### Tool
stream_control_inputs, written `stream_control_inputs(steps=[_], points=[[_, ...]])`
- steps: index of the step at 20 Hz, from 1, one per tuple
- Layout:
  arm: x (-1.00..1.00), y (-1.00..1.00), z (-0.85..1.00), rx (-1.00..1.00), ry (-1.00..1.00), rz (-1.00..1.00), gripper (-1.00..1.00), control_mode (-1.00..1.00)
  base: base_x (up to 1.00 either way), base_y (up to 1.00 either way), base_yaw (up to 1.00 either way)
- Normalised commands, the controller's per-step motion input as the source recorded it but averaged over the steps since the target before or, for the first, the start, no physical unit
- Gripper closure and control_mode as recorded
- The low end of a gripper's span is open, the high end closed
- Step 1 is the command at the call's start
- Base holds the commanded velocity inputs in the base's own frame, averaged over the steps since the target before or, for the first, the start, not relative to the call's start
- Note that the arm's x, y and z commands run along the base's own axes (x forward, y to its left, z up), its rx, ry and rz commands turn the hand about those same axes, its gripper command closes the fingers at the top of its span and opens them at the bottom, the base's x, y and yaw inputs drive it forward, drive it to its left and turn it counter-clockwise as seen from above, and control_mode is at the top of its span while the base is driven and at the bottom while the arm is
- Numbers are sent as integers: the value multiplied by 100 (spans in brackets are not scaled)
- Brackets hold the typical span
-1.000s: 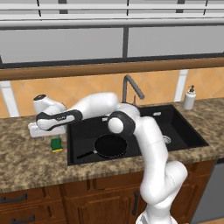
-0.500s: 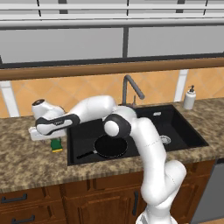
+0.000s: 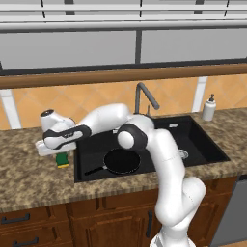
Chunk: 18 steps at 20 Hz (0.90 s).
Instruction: Pick the pan and sponge and place them into the sink. Then turn on the water.
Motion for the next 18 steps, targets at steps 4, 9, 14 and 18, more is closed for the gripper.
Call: stream_control_inputs(steps=[4,9,14,18], points=[[-1,-4,-11,0,0,7,-100,-100,0,0,0],[0,0,-8,0,0,5,-100,-100,0,0,0],[-3,0,-18,0,0,4,-100,-100,0,0,0],[-4,2,-21,0,0,3,-100,-100,0,0,0]])
